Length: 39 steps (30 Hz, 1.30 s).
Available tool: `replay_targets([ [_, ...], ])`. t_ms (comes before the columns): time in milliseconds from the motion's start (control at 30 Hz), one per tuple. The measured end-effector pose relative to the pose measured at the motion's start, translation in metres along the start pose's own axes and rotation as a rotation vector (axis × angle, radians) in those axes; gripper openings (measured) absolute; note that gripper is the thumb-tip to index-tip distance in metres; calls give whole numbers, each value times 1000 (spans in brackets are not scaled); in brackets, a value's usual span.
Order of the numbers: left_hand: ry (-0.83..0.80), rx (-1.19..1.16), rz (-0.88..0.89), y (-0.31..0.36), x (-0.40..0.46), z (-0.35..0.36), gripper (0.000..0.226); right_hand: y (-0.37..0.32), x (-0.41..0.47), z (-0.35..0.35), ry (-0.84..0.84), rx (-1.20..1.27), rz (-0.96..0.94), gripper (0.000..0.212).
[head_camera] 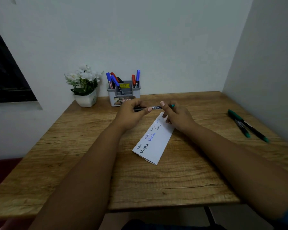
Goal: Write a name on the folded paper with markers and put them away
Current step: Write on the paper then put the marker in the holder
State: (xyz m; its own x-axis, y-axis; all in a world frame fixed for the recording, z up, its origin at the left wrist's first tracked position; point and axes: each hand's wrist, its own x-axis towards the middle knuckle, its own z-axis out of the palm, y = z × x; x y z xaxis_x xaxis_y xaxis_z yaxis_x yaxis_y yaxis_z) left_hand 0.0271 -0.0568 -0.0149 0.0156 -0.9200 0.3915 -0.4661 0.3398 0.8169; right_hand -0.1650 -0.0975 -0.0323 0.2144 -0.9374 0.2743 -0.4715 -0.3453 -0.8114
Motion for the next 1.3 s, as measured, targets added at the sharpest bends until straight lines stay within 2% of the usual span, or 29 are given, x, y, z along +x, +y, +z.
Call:
replay_targets([
  [67, -27, 72, -8, -3, 1, -1, 13, 5, 4, -1, 70, -82, -126, 39],
  [167, -52, 115, -1, -4, 0, -3, 13, 4, 4, -1, 99, -230, -426, 20],
  [233, -25, 84, 4, -3, -1, -7, 14, 3, 2, 3, 43, -379, -545, 19],
  [300, 26, 43, -12, -1, -1, -12, 24, -2, 1, 7, 20, -478, -586, 21],
  [400, 97, -194, -81, 0, 1, -22, 36, -12, -2, 12, -2, -494, -584, 17],
  [500, 115, -358, -100, -3, 2, -24, 33, -18, -5, 17, 1, -434, -610, 16],
  [700, 235, -565, -160, -8, 6, -23, 48, -33, 4, 32, -41, -442, -650, 41],
  [767, 276, -585, -178, -6, 7, -23, 41, -44, 10, 38, -62, -423, -643, 50],
  [933, 399, -559, -143, -8, 12, -27, 33, -67, 31, 58, -103, -369, -550, 54],
  [1033, 463, -471, -71, -10, 14, -31, 33, -82, 39, 65, -160, -340, -547, 73],
  [1200, 498, -592, -108, -23, 23, -40, 31, -85, 65, 69, -238, -238, -500, 105],
  [1300, 558, -476, -121, -38, 25, -42, 27, -85, 89, 64, -152, -288, -458, 99],
])
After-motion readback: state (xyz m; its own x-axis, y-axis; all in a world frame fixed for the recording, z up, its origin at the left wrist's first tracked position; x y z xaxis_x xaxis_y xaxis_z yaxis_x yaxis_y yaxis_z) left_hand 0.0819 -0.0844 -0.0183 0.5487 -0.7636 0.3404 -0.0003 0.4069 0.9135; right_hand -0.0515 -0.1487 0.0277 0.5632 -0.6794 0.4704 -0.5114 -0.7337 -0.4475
